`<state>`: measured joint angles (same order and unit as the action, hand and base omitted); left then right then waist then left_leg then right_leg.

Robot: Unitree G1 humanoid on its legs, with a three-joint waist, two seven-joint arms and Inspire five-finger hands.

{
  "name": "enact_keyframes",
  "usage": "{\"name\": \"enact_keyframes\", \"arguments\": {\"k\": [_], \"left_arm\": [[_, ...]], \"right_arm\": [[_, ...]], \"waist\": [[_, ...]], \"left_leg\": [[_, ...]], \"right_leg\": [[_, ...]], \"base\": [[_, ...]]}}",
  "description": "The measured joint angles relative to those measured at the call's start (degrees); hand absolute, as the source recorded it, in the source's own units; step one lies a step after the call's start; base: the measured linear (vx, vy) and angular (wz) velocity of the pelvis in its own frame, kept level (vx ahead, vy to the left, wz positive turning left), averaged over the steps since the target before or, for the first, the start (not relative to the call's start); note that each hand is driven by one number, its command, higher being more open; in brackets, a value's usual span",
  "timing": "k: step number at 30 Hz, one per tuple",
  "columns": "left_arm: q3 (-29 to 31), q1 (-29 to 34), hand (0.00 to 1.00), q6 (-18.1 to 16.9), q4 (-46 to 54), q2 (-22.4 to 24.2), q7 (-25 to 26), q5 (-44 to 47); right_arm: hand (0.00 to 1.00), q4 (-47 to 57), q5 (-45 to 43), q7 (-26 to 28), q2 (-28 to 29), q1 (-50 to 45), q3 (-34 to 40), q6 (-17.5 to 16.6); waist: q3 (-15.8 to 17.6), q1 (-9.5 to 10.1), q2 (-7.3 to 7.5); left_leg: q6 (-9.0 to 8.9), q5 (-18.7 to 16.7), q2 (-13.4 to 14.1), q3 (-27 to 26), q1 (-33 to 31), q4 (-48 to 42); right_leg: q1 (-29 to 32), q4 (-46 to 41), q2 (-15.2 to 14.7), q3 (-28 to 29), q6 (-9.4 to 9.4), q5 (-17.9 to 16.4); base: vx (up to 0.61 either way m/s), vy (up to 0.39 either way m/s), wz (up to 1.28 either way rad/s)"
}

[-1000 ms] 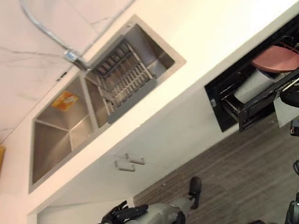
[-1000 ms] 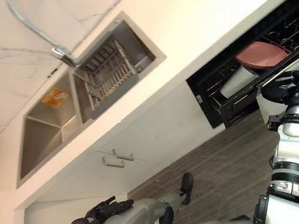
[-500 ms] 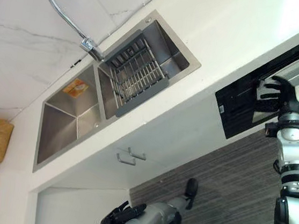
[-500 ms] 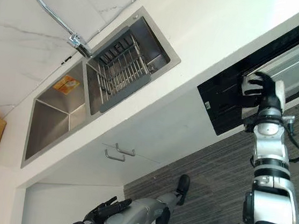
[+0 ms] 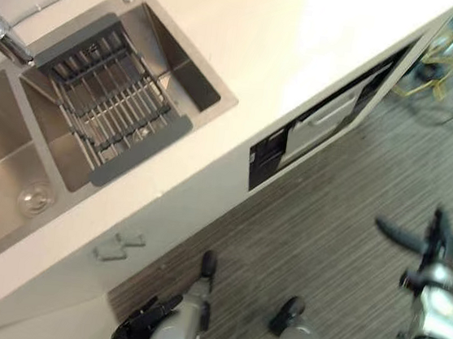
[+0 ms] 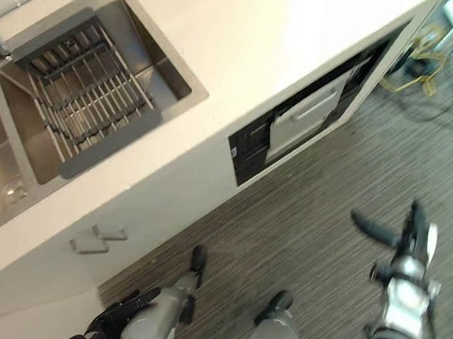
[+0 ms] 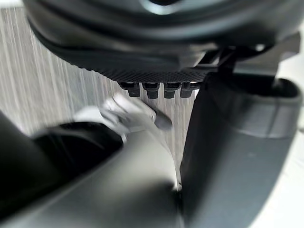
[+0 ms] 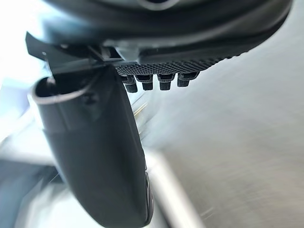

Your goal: Walk over to the sink, pick up the cup, carry it to the dishwasher, place the cup inside the dishwasher, then close the dishwasher door

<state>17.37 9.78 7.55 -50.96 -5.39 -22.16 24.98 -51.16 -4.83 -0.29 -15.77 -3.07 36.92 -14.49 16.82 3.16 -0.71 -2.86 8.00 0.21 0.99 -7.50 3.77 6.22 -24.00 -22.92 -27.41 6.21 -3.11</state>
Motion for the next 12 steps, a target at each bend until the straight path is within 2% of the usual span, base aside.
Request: {"name": "enact_keyframes", "arguments": {"k": [2, 3, 4, 5, 6, 7, 8, 9, 10, 11, 12], "left_arm": [[0.00, -0.10, 1.00, 0.27, -0.06, -0.51, 2.58, 0.87], [-0.09, -0.41, 1.00, 0.38, -0.15, -0.55, 2.99, 0.87], [-0.41, -2.12, 1.00, 0.76, -1.02, -0.26, 3.77, 0.84], [-0.25, -3.95, 1.00, 1.12, -1.18, 0.06, 4.66, 0.90], [-0.14, -4.81, 1.00, 1.18, -1.24, 0.34, 5.21, 0.94], [0.38, -6.87, 1.00, 1.30, -1.90, 1.23, 6.42, 0.96], [1.42, -8.92, 1.00, 1.43, -2.56, 2.34, 7.48, 1.04], [2.28, -9.89, 1.00, 1.25, -3.56, 3.90, 8.31, 1.32], [2.92, -9.90, 1.00, 1.27, -3.10, 5.37, 8.60, 1.49], [3.83, -9.87, 1.00, 0.75, -3.26, 5.93, 8.67, 2.48], [4.19, -9.80, 1.00, 0.44, -3.37, 6.05, 9.15, 2.81]], "right_arm": [[1.00, -2.21, 2.37, -1.41, 8.44, -8.55, -1.80, 1.10], [1.00, -2.99, 2.45, -1.86, 10.06, -9.69, -2.57, 1.68], [1.00, -4.60, 2.46, -2.15, 13.26, -10.84, -3.81, 2.57], [1.00, -4.98, 2.35, -1.30, 15.97, -11.15, -5.35, 3.21], [1.00, -5.13, 2.22, -0.69, 16.90, -11.18, -6.37, 3.19], [1.00, -5.02, 2.26, 0.75, 17.77, -11.01, -7.85, 3.05], [1.00, -4.58, 2.49, 1.85, 17.65, -11.15, -8.77, 2.96], [1.00, -4.72, 2.57, 2.22, 17.41, -11.01, -8.94, 3.14], [1.00, -4.44, 2.73, 2.47, 17.40, -11.48, -8.66, 3.33], [1.00, -3.75, 2.76, 3.18, 17.33, -11.35, -9.29, 3.88], [1.00, -3.65, 2.77, 3.52, 17.29, -11.33, -9.94, 4.42]], "waist": [[-2.26, -0.89, 1.69], [-2.95, -1.07, 1.77], [-3.96, -1.40, 1.12], [-4.75, -2.01, 0.97], [-4.97, -2.46, 0.90], [-5.40, -2.97, 1.11], [-6.21, -2.97, 2.81], [-6.18, -3.45, 2.03], [-7.36, -2.79, 2.27], [-7.62, -2.58, 1.82], [-7.65, -2.60, 1.78]], "left_leg": [[0.63, -2.49, -0.49, 3.11, 2.33, -2.08], [0.91, -2.57, -0.49, 4.16, 3.00, -2.20], [1.24, -2.49, 0.32, 6.66, 3.49, -2.25], [1.16, -2.39, 0.72, 9.19, 3.40, -2.25], [1.10, -2.34, 0.78, 10.43, 3.30, -2.28], [1.01, -2.31, 0.26, 12.61, 3.16, -2.34], [0.73, -2.79, -1.94, 13.81, 2.65, -2.64], [0.78, -3.32, -2.06, 13.35, 2.53, -3.27], [3.30, -5.02, -1.28, 8.40, 1.83, -6.27], [2.91, -7.02, -0.43, 4.41, 0.96, -11.70], [2.00, -7.74, -0.26, 3.86, 1.07, -13.30]], "right_leg": [[-0.09, -7.92, -0.04, 7.43, -2.35, 2.58], [0.28, -9.98, 0.15, 8.67, -2.72, 3.36], [1.01, -11.23, 2.64, 11.59, -1.44, -0.85], [0.88, -8.28, 7.41, 14.14, -1.70, -6.10], [0.76, -5.96, 9.87, 15.57, -2.13, -7.69], [0.25, 0.23, 14.29, 18.68, -2.81, -9.23], [-1.11, 7.53, 16.39, 22.42, -3.79, -9.10], [-2.43, 7.72, 16.64, 21.51, -3.51, -9.36], [-3.54, 9.06, 16.13, 19.81, -3.26, -9.45], [-6.45, 8.85, 15.99, 17.15, -2.90, -9.12], [-8.27, 9.02, 16.12, 15.80, -2.82, -9.21]], "base": [[0.20, 0.002, 0.69], [0.23, -0.065, 0.78], [0.19, -0.145, 0.88], [0.15, -0.174, 0.95], [0.07, -0.232, 0.99], [0.03, -0.233, 1.09], [0.01, -0.238, 1.24], [0.07, -0.188, 1.22], [0.14, -0.107, 1.13], [0.19, -0.076, 1.00], [0.11, -0.030, 0.64]]}}
